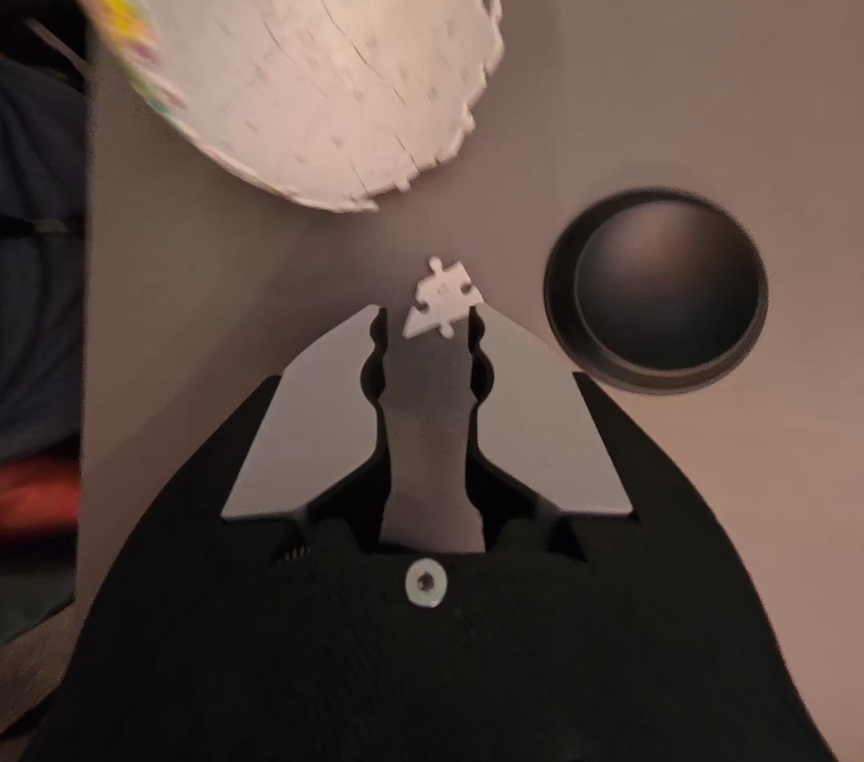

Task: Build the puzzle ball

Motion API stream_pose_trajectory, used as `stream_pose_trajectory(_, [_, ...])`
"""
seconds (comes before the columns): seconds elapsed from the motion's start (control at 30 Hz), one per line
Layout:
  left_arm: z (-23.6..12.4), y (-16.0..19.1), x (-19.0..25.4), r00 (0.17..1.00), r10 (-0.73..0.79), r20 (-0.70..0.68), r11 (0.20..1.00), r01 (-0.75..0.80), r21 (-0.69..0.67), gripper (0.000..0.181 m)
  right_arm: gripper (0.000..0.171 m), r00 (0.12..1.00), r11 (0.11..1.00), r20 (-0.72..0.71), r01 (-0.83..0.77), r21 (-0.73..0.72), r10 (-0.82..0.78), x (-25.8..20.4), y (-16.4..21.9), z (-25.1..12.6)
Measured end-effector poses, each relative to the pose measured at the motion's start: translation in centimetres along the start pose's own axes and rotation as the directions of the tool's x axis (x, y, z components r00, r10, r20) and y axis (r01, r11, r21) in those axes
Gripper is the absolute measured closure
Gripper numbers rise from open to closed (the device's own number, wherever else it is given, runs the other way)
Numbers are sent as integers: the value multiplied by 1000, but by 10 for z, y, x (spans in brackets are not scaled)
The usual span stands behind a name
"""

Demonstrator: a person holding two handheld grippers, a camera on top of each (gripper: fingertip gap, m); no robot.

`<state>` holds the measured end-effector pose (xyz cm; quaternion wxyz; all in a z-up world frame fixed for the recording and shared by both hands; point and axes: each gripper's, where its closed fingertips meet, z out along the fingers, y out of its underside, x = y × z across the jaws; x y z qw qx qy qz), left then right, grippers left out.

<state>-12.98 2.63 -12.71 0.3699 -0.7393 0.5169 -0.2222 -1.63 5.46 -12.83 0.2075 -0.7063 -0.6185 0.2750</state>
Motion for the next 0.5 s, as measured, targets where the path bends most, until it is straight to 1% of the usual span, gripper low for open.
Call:
stream_pose_trajectory(0.03, [0,0,0,1000,0,0,1000,0,1,58,135,999,996,38,9,93,-12,-8,-14,-7])
stream_pose_trajectory(0.07, [0,0,0,1000,-1,0,1000,1,1,58,134,994,980,109,-8,197,-14,-21,-30,-14])
stream_pose_trajectory(0.1, [0,-1,-1,1000,-1,-2,1000,1,2,58,132,977,956,213,-51,287,-12,-36,-46,-21])
stream_pose_trajectory(0.17, [1,-1,-1,1000,0,-6,1000,0,3,58,124,921,909,390,-166,383,4,-56,-71,-30])
stream_pose_trajectory(0.27, [1,-3,-1,1000,-7,-13,1000,7,9,58,116,839,849,540,-331,412,66,-60,-95,-32])
stream_pose_trajectory(0.37, [3,-4,-2,1000,-10,-15,1000,10,10,58,113,744,797,658,-465,385,116,-58,-110,-32])
stream_pose_trajectory(0.47, [4,-6,-2,1000,-8,-16,1000,9,8,58,116,667,763,721,-561,320,189,-54,-116,-25])
stream_pose_trajectory(0.5, [4,-6,-2,1000,-6,-17,1000,6,6,58,121,646,752,735,-586,303,207,-52,-118,-23])
